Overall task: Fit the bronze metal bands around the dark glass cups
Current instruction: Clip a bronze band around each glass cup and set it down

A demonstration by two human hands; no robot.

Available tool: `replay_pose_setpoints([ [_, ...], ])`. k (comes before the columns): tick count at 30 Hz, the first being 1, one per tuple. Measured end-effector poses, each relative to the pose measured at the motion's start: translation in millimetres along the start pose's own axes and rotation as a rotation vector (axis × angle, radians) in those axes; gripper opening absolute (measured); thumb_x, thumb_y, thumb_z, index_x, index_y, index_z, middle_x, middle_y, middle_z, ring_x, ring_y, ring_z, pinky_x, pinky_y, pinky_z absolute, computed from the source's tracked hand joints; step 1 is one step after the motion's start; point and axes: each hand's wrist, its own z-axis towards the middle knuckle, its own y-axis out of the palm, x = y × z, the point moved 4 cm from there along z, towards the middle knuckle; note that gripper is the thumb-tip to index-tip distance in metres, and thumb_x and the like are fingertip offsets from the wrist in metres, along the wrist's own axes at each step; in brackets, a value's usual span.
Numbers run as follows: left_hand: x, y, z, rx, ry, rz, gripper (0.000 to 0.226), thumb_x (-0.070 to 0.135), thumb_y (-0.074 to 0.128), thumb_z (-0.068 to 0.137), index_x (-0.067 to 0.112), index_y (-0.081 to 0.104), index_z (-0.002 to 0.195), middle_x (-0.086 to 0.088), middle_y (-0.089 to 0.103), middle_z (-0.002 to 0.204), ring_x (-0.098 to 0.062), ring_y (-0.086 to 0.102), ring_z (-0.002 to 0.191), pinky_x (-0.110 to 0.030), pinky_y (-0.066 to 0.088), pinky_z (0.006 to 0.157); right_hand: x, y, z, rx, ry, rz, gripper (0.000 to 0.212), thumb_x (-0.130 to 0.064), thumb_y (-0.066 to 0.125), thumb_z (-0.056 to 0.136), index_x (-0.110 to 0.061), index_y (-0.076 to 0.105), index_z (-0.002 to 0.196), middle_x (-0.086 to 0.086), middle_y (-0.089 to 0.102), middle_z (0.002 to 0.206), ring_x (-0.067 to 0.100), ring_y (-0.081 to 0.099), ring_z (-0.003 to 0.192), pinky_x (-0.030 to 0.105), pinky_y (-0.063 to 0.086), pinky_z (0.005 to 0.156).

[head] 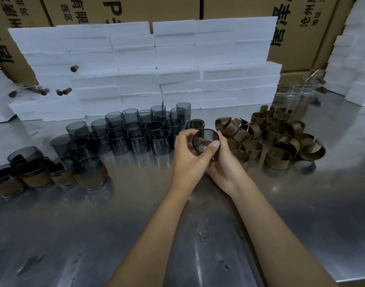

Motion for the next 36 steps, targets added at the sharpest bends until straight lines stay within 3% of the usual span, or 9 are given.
replay_pose_setpoints([
  [5,-4,-8,3,0.053,-0.114,-0.145,0.032,0.036,0.082,0.085,0.025,0.053,0.095,0.014,0.063,0.085,0.001,0.063,0.079,-0.017,0.05,0.072,0,7,-4,-0.046,-0.035,-0.178,0.053,-0.048,0.042,0.107,-0.005,0.067,0.124,0.019,0.074,0.119,0.026,0.072,0.112,0.047,0.056,0.097],
  [8,-5,-12,6,0.091,-0.111,-0.162,0.01,0.02,0.064,0.101,0.022,0.058,0.093,0.015,0.066,0.083,0.01,0.061,0.075,-0.01,0.047,0.07,-1,8,-6,-0.026,-0.04,-0.163,0.052,-0.046,0.043,0.107,-0.003,0.067,0.126,0.024,0.072,0.121,0.037,0.066,0.12,0.055,0.046,0.109],
  [11,-9,-12,6,0.075,-0.134,-0.166,0.025,0.004,0.046,0.106,0.021,0.064,0.1,0.011,0.068,0.097,0.017,0.061,0.079,-0.003,0.045,0.07,-2,6,-4,0.018,-0.06,-0.14,0.055,-0.046,0.041,0.108,-0.002,0.062,0.133,0.023,0.07,0.125,0.035,0.066,0.122,0.057,0.046,0.111],
  [14,-9,-9,6,0.039,-0.213,-0.236,0.034,-0.002,0.042,0.103,0.012,0.068,0.118,0.001,0.07,0.113,0.006,0.065,0.097,-0.008,0.049,0.079,-2,2,-1,0.048,-0.075,-0.094,0.056,-0.047,0.036,0.109,-0.005,0.061,0.136,0.018,0.071,0.126,0.032,0.065,0.124,0.048,0.049,0.109],
  [18,-6,0,3,-0.035,-0.284,-0.257,0.047,0.033,0.068,0.096,0.022,0.058,0.141,0.006,0.067,0.125,0.002,0.067,0.106,-0.012,0.052,0.084,1,0,1,0.045,-0.071,-0.052,0.057,-0.048,0.03,0.11,-0.008,0.062,0.136,0.014,0.073,0.124,0.026,0.069,0.119,0.045,0.051,0.106],
  [22,-12,-2,4,-0.014,-0.345,-0.255,0.05,0.038,0.065,0.098,0.02,0.056,0.144,-0.002,0.065,0.134,-0.017,0.064,0.121,-0.041,0.051,0.108,3,7,-1,0.014,-0.113,-0.173,0.048,-0.046,0.035,0.11,-0.016,0.069,0.126,0.008,0.078,0.112,0.019,0.075,0.102,0.034,0.059,0.082],
  [27,-21,-11,11,0.109,-0.385,-0.464,0.036,0.031,0.045,0.109,0.013,0.061,0.136,-0.01,0.073,0.12,-0.024,0.069,0.114,-0.043,0.056,0.099,-2,13,-5,0.086,-0.379,-0.716,0.047,-0.055,0.056,0.099,-0.029,0.057,0.137,0.001,0.062,0.133,0.016,0.061,0.123,0.045,0.05,0.107],
  [30,-23,-9,9,0.085,-0.467,-0.532,0.033,0.031,0.042,0.11,0.018,0.062,0.133,-0.003,0.076,0.107,-0.016,0.073,0.097,-0.029,0.057,0.073,-5,15,-12,0.132,-0.482,-0.79,0.057,-0.073,0.061,0.082,-0.031,0.063,0.12,-0.011,0.068,0.113,0.003,0.064,0.107,0.033,0.054,0.096],
  [36,-16,-5,6,-0.027,-0.524,-0.593,0.046,0.043,0.054,0.102,0.003,0.068,0.118,-0.021,0.069,0.113,-0.032,0.067,0.109,-0.047,0.051,0.1,-8,8,-11,0.239,-0.553,-0.822,0.048,-0.071,0.066,0.082,-0.023,0.064,0.086,-0.008,0.07,0.073,0.005,0.065,0.07,0.035,0.056,0.069],
])
